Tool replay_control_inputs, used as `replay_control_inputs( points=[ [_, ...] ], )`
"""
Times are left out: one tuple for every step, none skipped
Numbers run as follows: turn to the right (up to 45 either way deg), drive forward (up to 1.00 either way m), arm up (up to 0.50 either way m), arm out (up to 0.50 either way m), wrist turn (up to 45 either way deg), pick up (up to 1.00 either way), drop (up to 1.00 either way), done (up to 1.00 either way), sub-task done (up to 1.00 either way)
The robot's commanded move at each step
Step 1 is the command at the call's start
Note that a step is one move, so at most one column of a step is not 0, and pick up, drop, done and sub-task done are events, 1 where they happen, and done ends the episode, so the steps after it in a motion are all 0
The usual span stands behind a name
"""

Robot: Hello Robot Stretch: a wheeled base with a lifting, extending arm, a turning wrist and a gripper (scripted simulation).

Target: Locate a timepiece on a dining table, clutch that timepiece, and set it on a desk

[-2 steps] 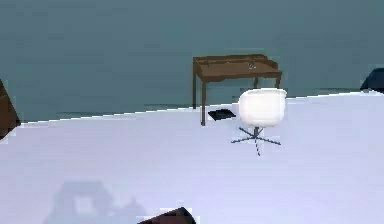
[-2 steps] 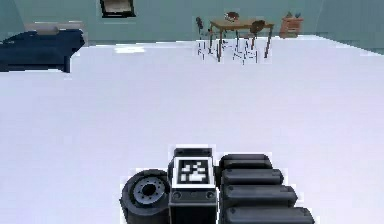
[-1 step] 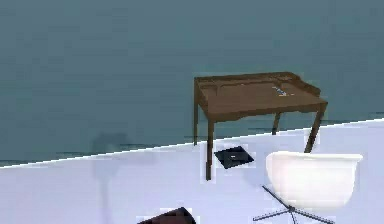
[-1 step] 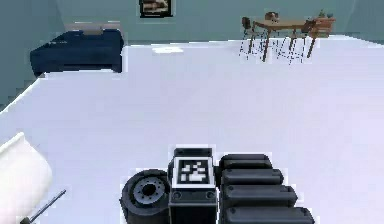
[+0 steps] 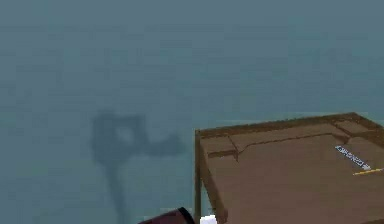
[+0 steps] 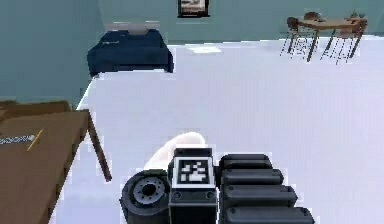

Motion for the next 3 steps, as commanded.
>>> replay_control_inputs(
  points=[
    [12.0,0.00,0.00,0.00,0.0,0.00,0.00,0.00,0.00],
    [0.0,0.05,0.00,0.00,0.0,0.00,0.00,0.00,0.00],
    [45.0,0.00,0.00,0.00,0.0,0.00,0.00,0.00,0.00]
  ],
)
